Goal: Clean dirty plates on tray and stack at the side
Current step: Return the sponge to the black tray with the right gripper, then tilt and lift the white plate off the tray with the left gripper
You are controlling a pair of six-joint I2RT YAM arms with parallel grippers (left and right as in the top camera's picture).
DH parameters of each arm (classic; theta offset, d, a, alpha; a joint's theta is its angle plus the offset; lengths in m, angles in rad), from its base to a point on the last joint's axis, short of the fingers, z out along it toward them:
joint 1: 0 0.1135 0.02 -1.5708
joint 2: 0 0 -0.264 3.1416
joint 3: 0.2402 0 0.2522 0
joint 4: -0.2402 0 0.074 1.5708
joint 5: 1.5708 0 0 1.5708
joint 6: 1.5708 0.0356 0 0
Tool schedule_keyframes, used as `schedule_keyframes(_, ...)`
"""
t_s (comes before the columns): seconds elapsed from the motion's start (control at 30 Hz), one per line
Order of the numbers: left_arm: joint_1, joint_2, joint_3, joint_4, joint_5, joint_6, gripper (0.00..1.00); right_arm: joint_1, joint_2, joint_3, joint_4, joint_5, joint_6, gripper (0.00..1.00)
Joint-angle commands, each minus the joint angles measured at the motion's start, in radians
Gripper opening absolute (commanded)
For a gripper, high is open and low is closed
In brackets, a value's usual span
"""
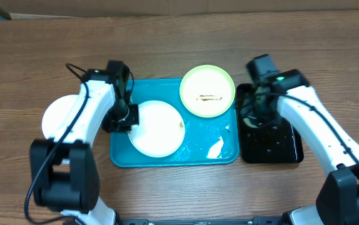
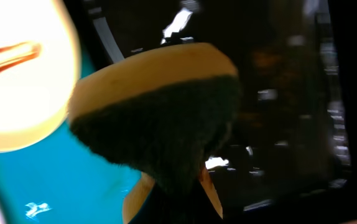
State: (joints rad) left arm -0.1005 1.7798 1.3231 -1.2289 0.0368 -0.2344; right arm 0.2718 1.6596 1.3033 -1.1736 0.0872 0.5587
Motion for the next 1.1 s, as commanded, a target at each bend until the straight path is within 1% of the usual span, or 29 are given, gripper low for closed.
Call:
schedule_keyframes(0.0,0.001,-0.063,0.081,-0.049,-0.064,-0.018,0.04,-0.061,-0.021,0.005,-0.017,0.017,-0.044,0.04)
schedule_keyframes(0.27,-0.021,-0.070,0.178,-0.166,-0.220,-0.032,0.04,-0.080,-0.021,0.005,-0.029,0.017,-0.067,0.04)
schedule_keyframes(0.4,-0.057,-0.067,0.178,-0.240,-0.230,-0.032,0.04,-0.080,-0.021,0.005,-0.032,0.017,-0.066,0.04)
schedule_keyframes(0.53,-0.076,-0.067,0.178,-0.234,-0.257,-0.045,0.04,-0.080,-0.021,0.005,-0.036,0.017,-0.067,0.04)
schedule_keyframes(0.63,-0.092,-0.067,0.178,-0.244,-0.227,-0.058,0.04,-0.080,-0.021,0.005,-0.042,0.017,-0.067,0.04)
schedule_keyframes(0.67,-0.105,-0.067,0.178,-0.253,-0.237,-0.058,0.04,-0.080,-0.021,0.005,-0.044,0.017,-0.067,0.04)
schedule_keyframes(0.73,-0.132,-0.067,0.178,-0.259,-0.327,-0.079,0.04,-0.080,-0.021,0.005,-0.044,0.017,-0.067,0.04)
schedule_keyframes(0.8,-0.151,-0.067,0.178,-0.259,-0.393,-0.141,0.04,-0.080,-0.021,0.005,-0.044,0.017,-0.067,0.04)
schedule_keyframes(0.83,-0.156,-0.067,0.178,-0.246,-0.360,-0.145,0.04,-0.080,-0.021,0.005,-0.045,0.017,-0.067,0.04)
schedule_keyframes(0.87,-0.155,-0.067,0.178,-0.231,-0.307,-0.108,0.04,-0.080,-0.021,0.005,-0.045,0.017,-0.067,0.04)
schedule_keyframes(0.9,-0.155,-0.067,0.178,-0.216,-0.226,-0.038,0.04,-0.080,-0.021,0.005,-0.047,0.017,-0.067,0.04)
schedule_keyframes(0.93,-0.153,-0.066,0.178,-0.213,-0.183,0.001,0.04,-0.080,-0.021,0.005,-0.049,0.017,-0.067,0.04)
schedule_keyframes(0.97,-0.152,-0.063,0.178,-0.214,-0.187,-0.003,0.04,-0.080,-0.021,0.005,-0.051,0.017,-0.067,0.04)
schedule_keyframes(1.03,-0.147,-0.055,0.178,-0.230,-0.262,-0.107,0.04,-0.080,-0.021,0.005,-0.054,0.017,-0.067,0.04)
schedule_keyframes(1.07,-0.144,-0.051,0.178,-0.238,-0.278,-0.134,0.04,-0.080,-0.021,0.005,-0.055,0.017,-0.067,0.04)
